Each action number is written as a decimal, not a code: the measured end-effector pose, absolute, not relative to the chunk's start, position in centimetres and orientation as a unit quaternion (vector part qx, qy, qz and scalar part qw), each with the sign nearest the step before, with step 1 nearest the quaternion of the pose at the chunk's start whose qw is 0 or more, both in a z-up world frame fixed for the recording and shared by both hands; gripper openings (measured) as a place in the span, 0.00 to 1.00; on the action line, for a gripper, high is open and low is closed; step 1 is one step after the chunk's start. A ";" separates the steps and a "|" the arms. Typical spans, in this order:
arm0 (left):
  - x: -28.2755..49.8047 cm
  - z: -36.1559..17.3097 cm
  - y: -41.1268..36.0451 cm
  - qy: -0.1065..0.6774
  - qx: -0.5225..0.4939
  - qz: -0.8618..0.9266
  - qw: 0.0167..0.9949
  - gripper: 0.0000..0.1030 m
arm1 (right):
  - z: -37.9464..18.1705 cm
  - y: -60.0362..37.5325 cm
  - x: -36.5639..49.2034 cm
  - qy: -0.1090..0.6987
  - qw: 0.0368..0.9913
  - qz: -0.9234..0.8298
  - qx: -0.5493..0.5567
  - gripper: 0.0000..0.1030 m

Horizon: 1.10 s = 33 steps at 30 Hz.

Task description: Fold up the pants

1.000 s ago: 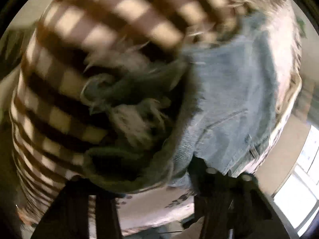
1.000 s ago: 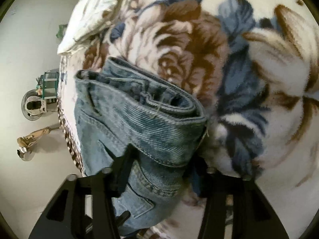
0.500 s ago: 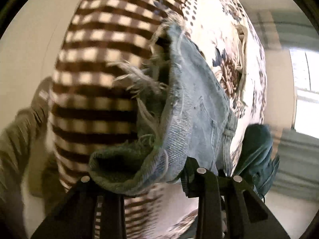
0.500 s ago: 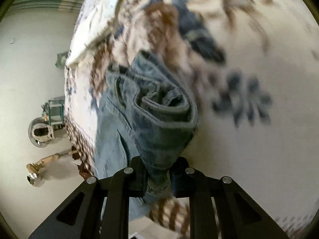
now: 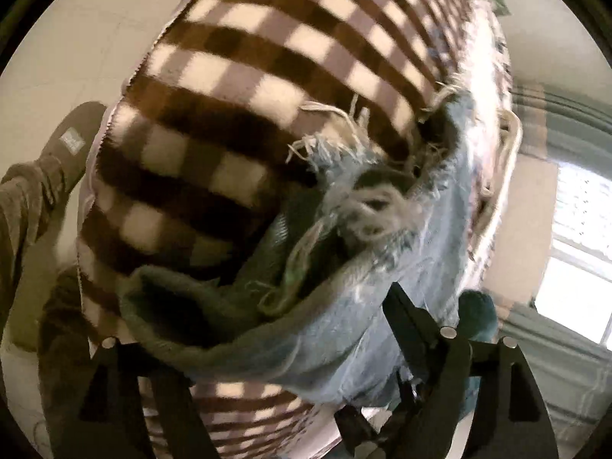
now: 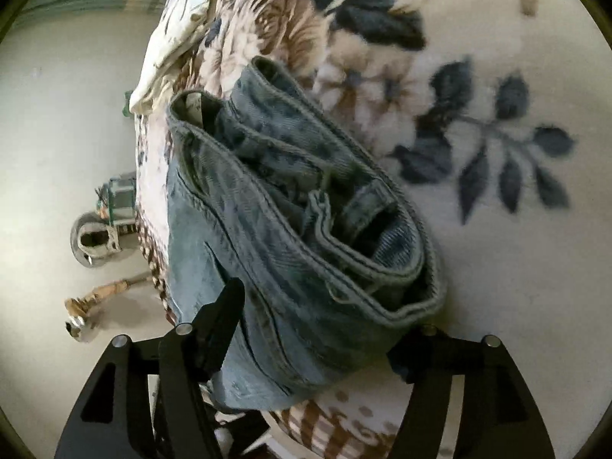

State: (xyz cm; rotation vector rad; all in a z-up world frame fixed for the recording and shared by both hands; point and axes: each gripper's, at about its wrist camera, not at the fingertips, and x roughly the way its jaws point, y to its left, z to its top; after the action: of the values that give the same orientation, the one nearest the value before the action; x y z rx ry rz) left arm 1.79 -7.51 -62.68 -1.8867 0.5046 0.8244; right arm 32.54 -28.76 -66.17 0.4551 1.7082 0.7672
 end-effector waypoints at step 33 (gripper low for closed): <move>11.0 -41.9 4.1 0.257 -0.692 0.269 0.618 0.26 | -44.9 -27.3 35.9 0.659 0.630 0.299 0.281 0.19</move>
State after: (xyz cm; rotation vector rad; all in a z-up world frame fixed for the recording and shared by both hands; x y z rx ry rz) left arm 11.04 4.10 -41.89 -1.5929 0.5907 0.6187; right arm 35.86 -27.28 -44.87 0.6434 1.5084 0.6854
